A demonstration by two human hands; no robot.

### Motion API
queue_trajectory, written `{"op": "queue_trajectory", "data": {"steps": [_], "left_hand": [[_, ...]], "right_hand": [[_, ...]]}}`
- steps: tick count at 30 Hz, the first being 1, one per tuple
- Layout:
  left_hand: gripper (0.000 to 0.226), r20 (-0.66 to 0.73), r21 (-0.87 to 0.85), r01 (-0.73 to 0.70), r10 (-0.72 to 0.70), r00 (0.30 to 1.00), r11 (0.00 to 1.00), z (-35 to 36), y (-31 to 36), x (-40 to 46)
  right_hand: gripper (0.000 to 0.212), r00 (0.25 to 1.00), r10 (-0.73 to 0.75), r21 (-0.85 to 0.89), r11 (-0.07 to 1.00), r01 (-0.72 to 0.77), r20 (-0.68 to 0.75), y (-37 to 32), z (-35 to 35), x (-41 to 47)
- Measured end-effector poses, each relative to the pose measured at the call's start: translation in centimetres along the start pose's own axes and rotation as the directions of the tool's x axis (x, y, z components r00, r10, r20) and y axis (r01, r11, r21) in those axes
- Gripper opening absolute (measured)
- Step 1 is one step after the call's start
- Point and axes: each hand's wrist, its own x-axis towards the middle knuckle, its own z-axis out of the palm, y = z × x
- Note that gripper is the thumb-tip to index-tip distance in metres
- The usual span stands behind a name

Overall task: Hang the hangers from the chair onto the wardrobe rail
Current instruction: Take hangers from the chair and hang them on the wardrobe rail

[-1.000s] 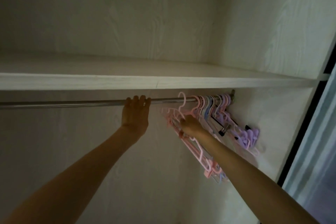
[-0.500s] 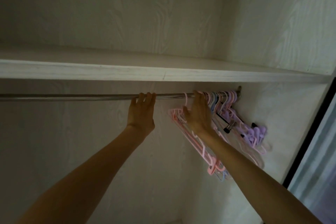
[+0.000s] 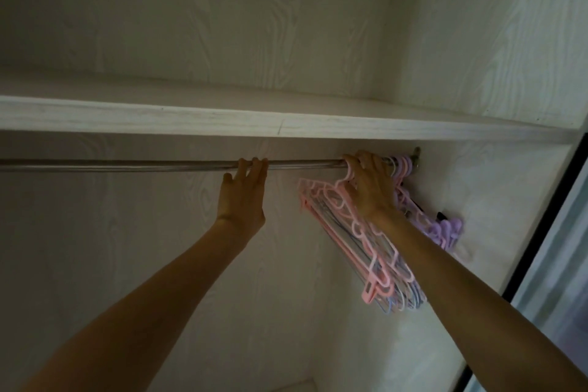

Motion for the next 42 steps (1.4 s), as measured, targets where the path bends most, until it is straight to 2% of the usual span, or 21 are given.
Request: {"op": "queue_trajectory", "data": {"steps": [5,9,13,16,18,20,22,24,27,30,36,38,42], "left_hand": [[0.087,0.008,0.002,0.019,-0.019,1.000,1.000,0.0,0.2,0.0],[0.089,0.042,0.017,0.043,-0.044,0.998,0.999,-0.2,0.5,-0.2],[0.093,0.098,0.007,0.072,-0.073,0.993,0.997,-1.0,1.3,-0.9],[0.084,-0.008,-0.132,-0.003,0.002,1.000,0.991,-1.1,2.5,-3.1],[0.074,-0.103,-0.217,-0.050,0.028,0.994,0.975,-0.5,3.6,-5.1],[0.062,-0.096,-0.365,-0.111,0.081,0.992,0.924,-0.4,5.3,-7.6],[0.052,-0.021,-0.490,-0.135,0.143,0.989,0.861,-0.1,7.7,-10.4],[0.046,0.058,-0.592,-0.148,0.225,0.973,0.792,0.0,10.5,-13.2],[0.038,0.133,-0.667,-0.175,0.347,0.928,0.725,0.5,14.3,-17.3],[0.031,0.200,-0.721,-0.192,0.465,0.862,0.666,1.0,18.8,-21.7],[0.026,0.297,-0.848,-0.142,0.680,0.670,0.511,1.5,27.8,-30.1],[0.026,0.327,-0.862,-0.113,0.713,0.620,0.494,1.4,31.2,-32.9],[0.024,0.420,-0.845,-0.066,0.736,0.531,0.530,2.1,37.3,-37.9]], "right_hand": [[0.055,0.999,-0.035,0.044,0.998,0.034,0.027,0.9,-0.4,0.2],[0.056,0.997,-0.071,0.033,0.997,0.072,-0.022,0.6,-0.6,-0.3],[0.048,0.988,-0.155,0.026,0.988,0.154,0.011,0.2,-2.5,-3.6],[0.031,0.972,-0.234,0.012,0.972,0.234,0.018,0.1,-4.7,-7.9],[0.023,0.959,-0.273,0.071,0.961,0.268,0.073,-0.1,-5.6,-10.3],[0.020,0.964,-0.195,0.110,0.978,0.177,0.182,-0.1,-6.7,-13.9],[0.019,0.970,-0.087,0.112,0.992,0.063,0.226,0.5,-7.5,-18.7],[0.018,0.947,0.049,0.086,0.993,-0.081,0.318,1.7,-8.4,-24.3],[0.018,0.830,0.272,0.025,0.946,-0.325,0.488,3.3,-10.0,-32.1],[0.017,0.688,0.450,-0.012,0.841,-0.540,0.570,5.0,-12.5,-40.3],[0.020,0.430,0.618,-0.167,0.676,-0.717,0.657,8.6,-17.8,-54.0],[0.020,0.337,0.656,-0.206,0.607,-0.767,0.675,10.4,-19.1,-58.2],[0.018,0.170,0.667,-0.252,0.487,-0.836,0.726,13.8,-20.4,-65.4]]}}
